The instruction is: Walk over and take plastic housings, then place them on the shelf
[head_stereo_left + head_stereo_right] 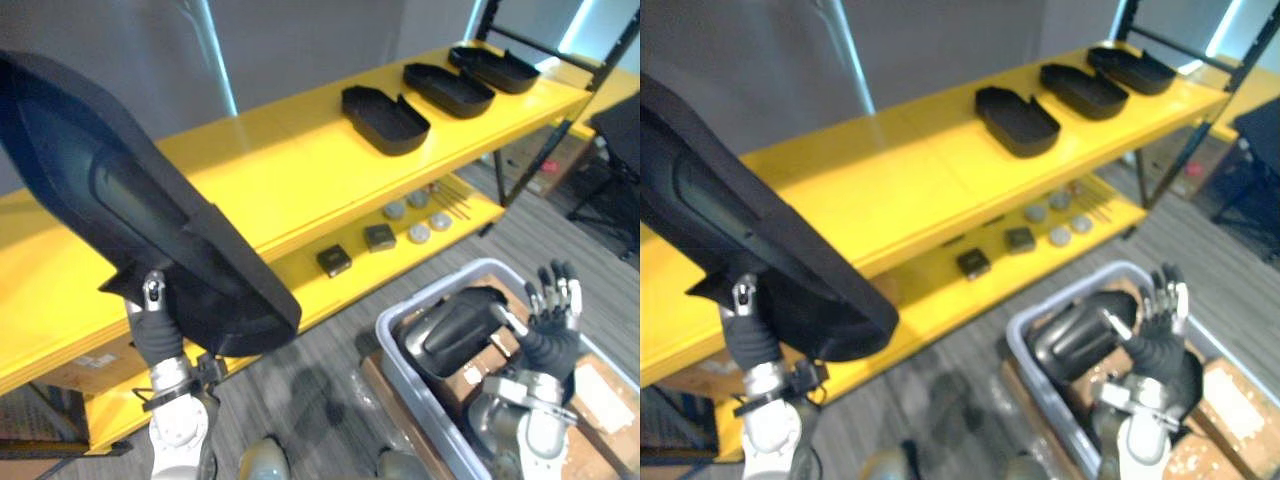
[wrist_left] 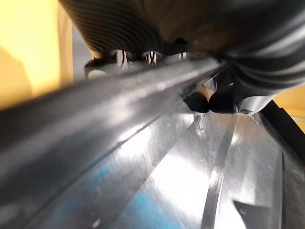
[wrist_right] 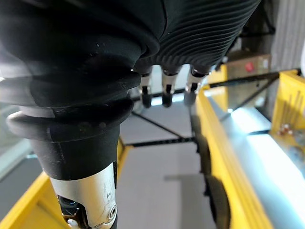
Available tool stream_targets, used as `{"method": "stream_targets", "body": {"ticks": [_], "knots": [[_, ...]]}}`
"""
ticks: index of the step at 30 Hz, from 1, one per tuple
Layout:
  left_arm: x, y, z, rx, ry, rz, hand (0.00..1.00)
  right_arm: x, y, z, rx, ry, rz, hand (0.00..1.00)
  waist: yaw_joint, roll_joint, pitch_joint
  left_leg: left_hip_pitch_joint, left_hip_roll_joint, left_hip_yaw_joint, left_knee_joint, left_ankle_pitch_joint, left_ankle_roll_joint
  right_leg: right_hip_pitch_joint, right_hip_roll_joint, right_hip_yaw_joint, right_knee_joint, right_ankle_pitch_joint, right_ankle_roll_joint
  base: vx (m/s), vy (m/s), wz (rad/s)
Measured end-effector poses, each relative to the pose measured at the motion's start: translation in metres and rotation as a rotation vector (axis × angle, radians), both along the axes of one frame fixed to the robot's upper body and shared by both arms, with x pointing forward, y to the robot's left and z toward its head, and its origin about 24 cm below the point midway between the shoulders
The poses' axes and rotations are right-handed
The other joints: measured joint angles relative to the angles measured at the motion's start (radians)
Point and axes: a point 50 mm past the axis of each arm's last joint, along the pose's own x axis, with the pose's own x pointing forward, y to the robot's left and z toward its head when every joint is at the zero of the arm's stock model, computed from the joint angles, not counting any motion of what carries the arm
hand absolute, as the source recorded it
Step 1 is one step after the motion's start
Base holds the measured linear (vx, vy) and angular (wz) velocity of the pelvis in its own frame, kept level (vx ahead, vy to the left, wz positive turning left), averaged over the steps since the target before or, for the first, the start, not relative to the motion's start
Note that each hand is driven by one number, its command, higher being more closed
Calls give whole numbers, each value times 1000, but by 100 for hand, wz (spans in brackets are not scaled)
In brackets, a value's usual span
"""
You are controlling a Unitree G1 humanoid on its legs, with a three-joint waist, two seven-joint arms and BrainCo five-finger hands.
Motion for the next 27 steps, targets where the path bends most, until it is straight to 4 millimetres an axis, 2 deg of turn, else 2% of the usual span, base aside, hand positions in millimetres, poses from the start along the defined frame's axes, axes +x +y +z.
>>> {"method": "stream_targets", "body": {"ticks": [1,4,9,12,15,18,20,24,25,27], "knots": [[0,3,0,-2,2,19,100,4,2,1,7,-12,7,0,-1,1,1,36,-4,25,-29,1,1,14,-9,-48,-21,24,-3,78,60,-56],[3,7,1,19,24,52,100,11,1,-5,35,1,0,0,-6,3,2,64,-22,24,-66,0,1,41,-13,-71,-98,65,-13,53,46,-37],[12,10,-3,77,118,39,100,14,-4,-18,61,64,-40,0,-20,4,7,36,-46,14,-85,9,5,49,-35,-109,-184,89,-12,-11,18,2],[33,20,6,184,158,18,100,20,-8,-16,35,77,-30,0,-21,18,20,36,-48,16,-86,10,4,54,-35,-107,-208,108,-13,-53,18,-8],[63,36,22,265,204,25,100,24,-10,-14,16,96,-12,0,-31,19,20,38,-49,33,-85,10,4,50,-37,-92,-223,122,-5,-59,34,-19],[93,65,40,297,276,121,100,23,-12,-13,0,110,17,0,-58,19,21,48,-45,73,-86,9,4,34,-37,-56,-227,133,-2,-28,35,-35],[116,85,58,268,321,165,100,18,-14,-17,-7,142,39,0,-87,19,27,54,-45,92,-90,9,5,29,-37,-42,-228,137,0,-17,24,-25],[140,108,79,214,402,214,100,9,-15,-27,-23,208,70,0,-114,19,40,71,-36,140,-100,9,4,13,-28,3,-229,148,0,0,6,-34],[145,115,85,205,435,231,100,8,-12,-31,-16,230,95,0,-133,17,47,71,-33,143,-100,9,4,10,-27,5,-230,149,-1,3,-9,-14],[155,124,85,167,530,237,100,5,-2,-38,-6,261,150,0,-149,17,47,72,-22,167,-100,9,3,-5,-19,27,-232,155,-4,5,-20,-28]]}}
